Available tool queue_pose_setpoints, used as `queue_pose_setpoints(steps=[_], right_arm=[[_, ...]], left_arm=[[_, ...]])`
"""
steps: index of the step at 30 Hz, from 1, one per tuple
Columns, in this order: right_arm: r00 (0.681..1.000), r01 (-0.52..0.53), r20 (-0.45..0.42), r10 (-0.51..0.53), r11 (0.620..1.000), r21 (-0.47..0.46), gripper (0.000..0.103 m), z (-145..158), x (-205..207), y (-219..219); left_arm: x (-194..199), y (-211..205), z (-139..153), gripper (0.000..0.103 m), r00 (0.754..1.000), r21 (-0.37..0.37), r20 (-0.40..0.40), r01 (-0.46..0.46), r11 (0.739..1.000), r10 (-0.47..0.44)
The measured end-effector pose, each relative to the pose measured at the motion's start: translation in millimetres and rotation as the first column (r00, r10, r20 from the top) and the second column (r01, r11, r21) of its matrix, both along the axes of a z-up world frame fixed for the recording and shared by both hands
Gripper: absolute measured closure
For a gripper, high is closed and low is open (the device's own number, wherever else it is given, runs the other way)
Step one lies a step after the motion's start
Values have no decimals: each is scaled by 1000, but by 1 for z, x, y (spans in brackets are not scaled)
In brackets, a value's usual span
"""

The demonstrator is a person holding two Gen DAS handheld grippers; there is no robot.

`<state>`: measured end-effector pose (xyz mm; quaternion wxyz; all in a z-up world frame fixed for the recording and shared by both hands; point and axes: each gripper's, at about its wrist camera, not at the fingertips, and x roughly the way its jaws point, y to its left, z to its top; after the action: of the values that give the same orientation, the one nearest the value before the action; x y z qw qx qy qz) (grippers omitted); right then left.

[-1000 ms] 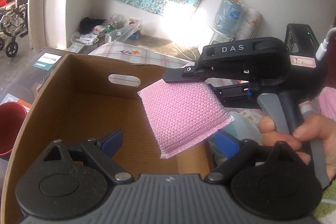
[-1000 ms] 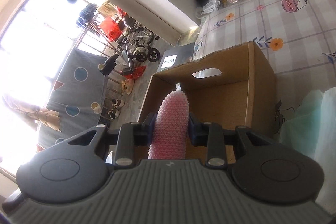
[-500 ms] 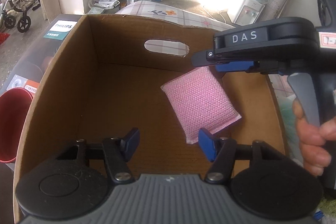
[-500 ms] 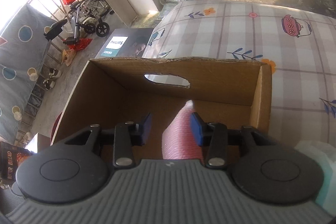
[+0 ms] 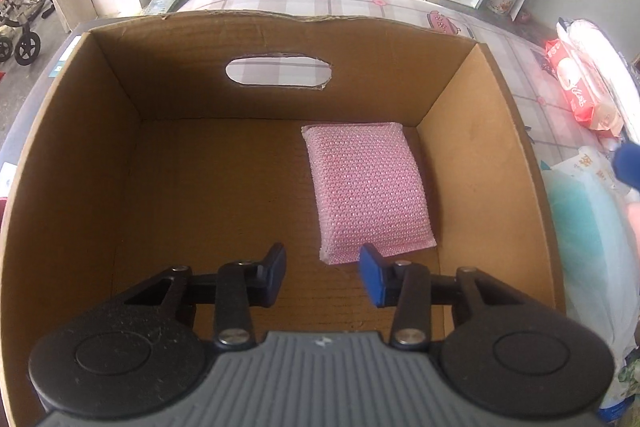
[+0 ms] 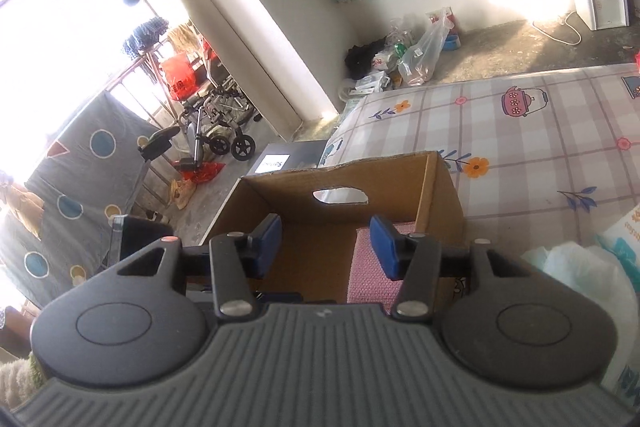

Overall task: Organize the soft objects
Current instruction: 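Move the right gripper back over the bed to the cotton-swab bag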

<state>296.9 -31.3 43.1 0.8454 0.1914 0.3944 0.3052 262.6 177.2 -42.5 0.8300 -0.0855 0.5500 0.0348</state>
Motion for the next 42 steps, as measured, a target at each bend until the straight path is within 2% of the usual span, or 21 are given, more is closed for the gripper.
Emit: queue_pose_setpoints(steps=[5,8,11,16,20,23,24,27,31,34,36,39,42], right_arm=[[997,59,-46,-57,997,52,54,-18,-36,-46],[994,100,-61,-96,993,58,54,-29,-52,-70],[989,132,-82,-126,989,70,54,-41,-68,-90],[976,191,-118,-183,980,56,54,-59,-83,-114],[966,228,-136,-221,973,42,54,-65,-91,-130],[962,244,-132,-237,969,41,53,-58,-95,-141],[962,248,-128,-241,968,43,53,-56,-97,-144],[962,258,-108,-251,965,47,52,-44,-102,-154],[960,266,-114,-256,961,79,51,-28,-100,-172],[953,283,-135,-270,955,88,51,-16,-87,-187],[948,295,-154,-278,950,102,51,-12,-76,-197],[930,326,-212,-299,939,106,49,-9,-48,-216],[890,375,-314,-330,922,94,48,-20,-11,-236]], left_arm=[[28,-7,-24,71,997,-36,-71,-15,999,12],[31,-14,-27,71,998,-49,-58,3,999,-6],[33,-21,-27,71,999,-12,-47,27,1000,-27],[26,-25,-27,70,998,8,-24,63,998,-63],[20,-24,-20,63,998,32,0,62,998,-62],[9,-20,-3,42,998,61,39,55,997,-58],[3,-18,5,37,996,68,62,55,996,-59],[-15,-14,36,34,987,122,146,48,991,-66],[-44,-20,86,29,947,198,302,55,979,-114],[-57,-36,121,23,898,201,403,102,974,-177],[-57,-58,137,16,862,192,447,169,967,-240],[-41,-100,139,14,829,201,429,300,933,-359],[-15,-145,124,14,819,213,351,402,890,-454]])
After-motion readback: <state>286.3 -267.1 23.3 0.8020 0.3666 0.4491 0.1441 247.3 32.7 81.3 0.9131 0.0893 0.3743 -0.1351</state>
